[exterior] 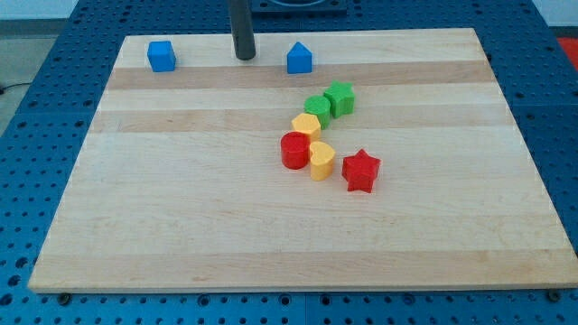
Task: Place the red circle diagonally in between both the yellow blocks
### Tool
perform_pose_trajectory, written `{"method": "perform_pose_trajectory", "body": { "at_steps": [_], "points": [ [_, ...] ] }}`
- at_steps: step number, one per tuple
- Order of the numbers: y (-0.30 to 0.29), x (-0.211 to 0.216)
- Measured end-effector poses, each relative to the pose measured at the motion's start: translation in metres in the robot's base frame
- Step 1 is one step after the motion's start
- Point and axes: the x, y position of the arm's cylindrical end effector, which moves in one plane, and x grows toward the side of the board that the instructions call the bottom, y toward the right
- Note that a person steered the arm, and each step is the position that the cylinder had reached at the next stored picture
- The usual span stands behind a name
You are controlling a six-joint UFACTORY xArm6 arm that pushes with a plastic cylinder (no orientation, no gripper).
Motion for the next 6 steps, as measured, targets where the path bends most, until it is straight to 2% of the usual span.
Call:
{"method": "perform_pose_trajectory", "body": {
  "at_steps": [1,2,4,5,6],
  "points": [
    [0.0,0.0],
    [0.014,0.059],
    [0.035,0.148],
    [0.049,0.219],
    [0.066,0.23]
  ]
}}
